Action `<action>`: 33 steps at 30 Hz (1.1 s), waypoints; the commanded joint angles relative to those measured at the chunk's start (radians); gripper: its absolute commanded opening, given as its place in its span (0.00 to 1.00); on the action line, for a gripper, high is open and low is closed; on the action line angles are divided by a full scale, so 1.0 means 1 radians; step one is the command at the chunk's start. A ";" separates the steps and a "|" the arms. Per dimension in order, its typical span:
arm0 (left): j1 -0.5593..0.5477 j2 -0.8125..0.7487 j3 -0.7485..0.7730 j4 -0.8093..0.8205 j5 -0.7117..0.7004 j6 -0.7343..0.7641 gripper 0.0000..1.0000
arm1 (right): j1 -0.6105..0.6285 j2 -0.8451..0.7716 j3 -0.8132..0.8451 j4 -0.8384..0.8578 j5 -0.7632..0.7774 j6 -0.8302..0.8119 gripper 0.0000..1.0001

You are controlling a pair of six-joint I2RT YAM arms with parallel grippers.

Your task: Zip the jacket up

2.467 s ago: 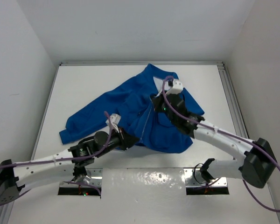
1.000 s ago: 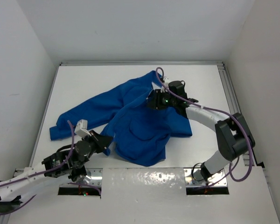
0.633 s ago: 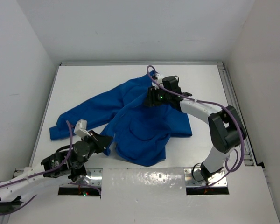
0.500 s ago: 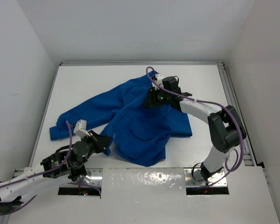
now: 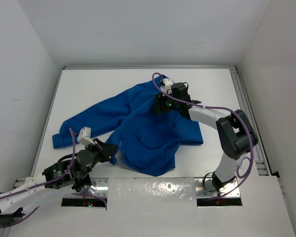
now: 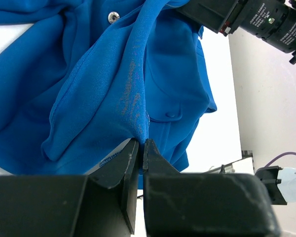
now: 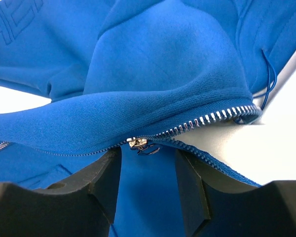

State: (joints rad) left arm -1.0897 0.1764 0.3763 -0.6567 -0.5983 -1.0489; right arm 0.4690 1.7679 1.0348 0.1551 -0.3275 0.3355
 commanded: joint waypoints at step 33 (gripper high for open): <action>-0.004 0.044 0.133 0.029 -0.124 0.115 0.00 | 0.033 -0.226 -0.009 -0.061 0.349 -0.073 0.00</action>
State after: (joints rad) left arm -1.0897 0.1925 0.4114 -0.6804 -0.6315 -1.0042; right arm 0.4957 1.6375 0.9592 0.1696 -0.1081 0.3031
